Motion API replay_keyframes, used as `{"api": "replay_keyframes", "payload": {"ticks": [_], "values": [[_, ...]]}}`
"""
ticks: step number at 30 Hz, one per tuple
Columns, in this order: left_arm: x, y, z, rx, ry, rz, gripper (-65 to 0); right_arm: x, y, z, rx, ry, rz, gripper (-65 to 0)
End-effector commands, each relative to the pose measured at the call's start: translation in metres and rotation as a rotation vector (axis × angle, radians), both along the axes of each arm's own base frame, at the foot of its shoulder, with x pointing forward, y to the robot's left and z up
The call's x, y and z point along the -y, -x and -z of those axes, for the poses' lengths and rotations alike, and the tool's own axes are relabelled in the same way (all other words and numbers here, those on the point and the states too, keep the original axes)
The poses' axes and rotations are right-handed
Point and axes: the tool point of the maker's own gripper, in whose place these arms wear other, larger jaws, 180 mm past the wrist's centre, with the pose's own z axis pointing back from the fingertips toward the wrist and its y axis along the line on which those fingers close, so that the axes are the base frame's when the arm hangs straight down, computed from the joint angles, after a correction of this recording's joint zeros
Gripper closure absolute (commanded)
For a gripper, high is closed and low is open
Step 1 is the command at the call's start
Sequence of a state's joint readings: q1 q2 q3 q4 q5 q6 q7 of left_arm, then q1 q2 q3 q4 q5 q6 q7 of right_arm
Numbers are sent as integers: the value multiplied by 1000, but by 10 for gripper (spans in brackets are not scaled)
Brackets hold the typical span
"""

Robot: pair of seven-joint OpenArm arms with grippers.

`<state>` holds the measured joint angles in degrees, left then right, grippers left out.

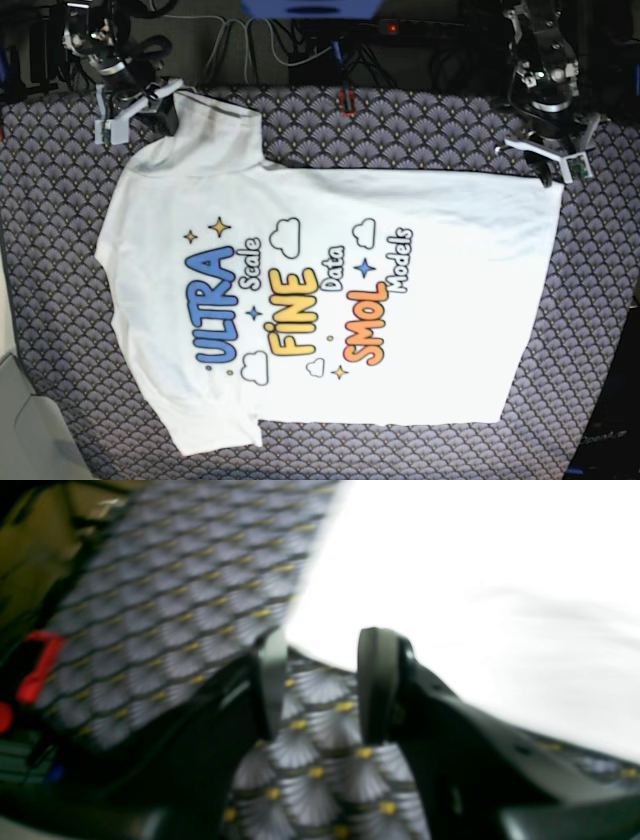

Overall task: Fold the T-shirt properly
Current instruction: 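Grasp the sleeve with the right gripper and hem corner with the left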

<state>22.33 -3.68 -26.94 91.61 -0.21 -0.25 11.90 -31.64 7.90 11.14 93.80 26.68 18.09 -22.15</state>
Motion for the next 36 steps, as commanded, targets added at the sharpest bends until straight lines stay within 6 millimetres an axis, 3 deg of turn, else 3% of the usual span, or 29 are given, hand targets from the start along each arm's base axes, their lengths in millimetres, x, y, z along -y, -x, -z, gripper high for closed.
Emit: {"api": "replay_keyframes", "payload": {"ticks": [1, 5, 9, 13, 21, 30, 36], "values": [[-5, -6, -13, 44, -23, 1, -238, 2, 27, 21, -139, 38, -28, 0], [-19, -7, -17, 57, -35, -35, -238, 2, 27, 21, -139, 38, -28, 0], [-29, -11, -5, 42, -18, -70, -239, 1, 20, 20, -127, 37, -30, 0], [-28, -14, 4, 29, -1, -76, -239, 2, 22, 23, -136, 36, -26, 0], [-28, -34, -8, 74, 5, -77, -239, 3, 22, 23, -136, 38, -26, 0], [-29, -31, 13, 32, 32, -92, -239, 3, 21, 22, -134, 39, -27, 0], [-29, -31, 14, 31, 33, -93, -239, 6, 21, 22, -136, 47, -32, 0]]}}
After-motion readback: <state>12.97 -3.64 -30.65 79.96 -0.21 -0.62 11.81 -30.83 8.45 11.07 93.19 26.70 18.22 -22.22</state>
